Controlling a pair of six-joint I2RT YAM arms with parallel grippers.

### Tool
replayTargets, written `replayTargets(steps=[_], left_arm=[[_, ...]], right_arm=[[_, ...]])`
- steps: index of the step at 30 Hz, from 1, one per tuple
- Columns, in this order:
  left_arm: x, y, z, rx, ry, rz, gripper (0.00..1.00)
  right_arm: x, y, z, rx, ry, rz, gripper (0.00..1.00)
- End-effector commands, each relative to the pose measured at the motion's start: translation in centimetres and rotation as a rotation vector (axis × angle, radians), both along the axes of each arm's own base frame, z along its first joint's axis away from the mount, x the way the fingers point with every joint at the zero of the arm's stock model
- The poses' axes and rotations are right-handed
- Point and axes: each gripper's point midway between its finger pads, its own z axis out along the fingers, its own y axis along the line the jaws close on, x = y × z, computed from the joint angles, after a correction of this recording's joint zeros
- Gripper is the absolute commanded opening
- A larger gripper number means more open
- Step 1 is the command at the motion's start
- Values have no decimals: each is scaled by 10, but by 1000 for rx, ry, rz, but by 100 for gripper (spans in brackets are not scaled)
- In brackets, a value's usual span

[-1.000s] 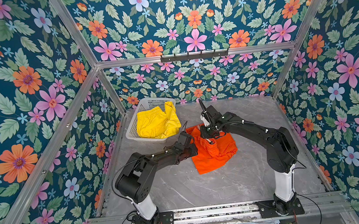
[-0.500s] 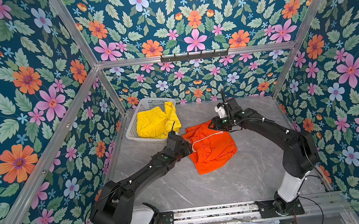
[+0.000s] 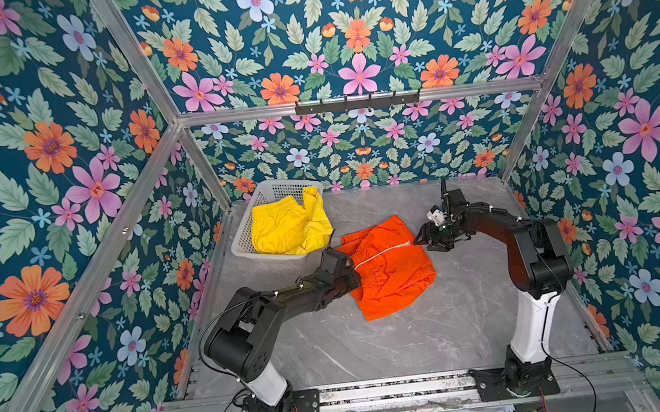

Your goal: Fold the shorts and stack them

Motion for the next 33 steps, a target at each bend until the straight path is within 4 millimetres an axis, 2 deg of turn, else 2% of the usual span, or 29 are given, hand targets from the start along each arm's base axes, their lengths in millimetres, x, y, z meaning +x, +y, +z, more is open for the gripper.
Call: replayTargets(steps=[1, 8, 9, 12, 14, 16, 20, 25, 30, 33], left_arm=[[1, 8, -13, 80, 2, -18, 41], [8, 3, -28, 130, 12, -59, 37], [10, 1, -28, 129, 11, -64, 37], [19, -7, -26, 124, -2, -78, 39], [27, -12, -19, 116, -20, -80, 43], [34, -16, -6, 107, -50, -79, 48], [47, -12, 23, 131, -121, -59, 54], [53, 2, 49, 172, -178, -45, 54], [58, 20, 57, 218, -190, -19, 54], [59, 26, 59, 230, -189, -9, 54]], right_arm=[[1, 12, 2, 82, -22, 71, 61], [-3, 27, -6, 200, 12, 111, 55], [-4, 29, -6, 214, 15, 116, 51], [-5, 22, -9, 173, 7, 97, 31], [0, 6, -8, 125, -8, 47, 18], [9, -16, -3, 115, -35, -20, 12], [25, -63, 6, 44, -72, -92, 9], [51, -122, 18, -46, -105, -135, 7], [77, -176, 31, -87, -141, -219, 6], [90, -214, 36, -142, -157, -299, 5]])
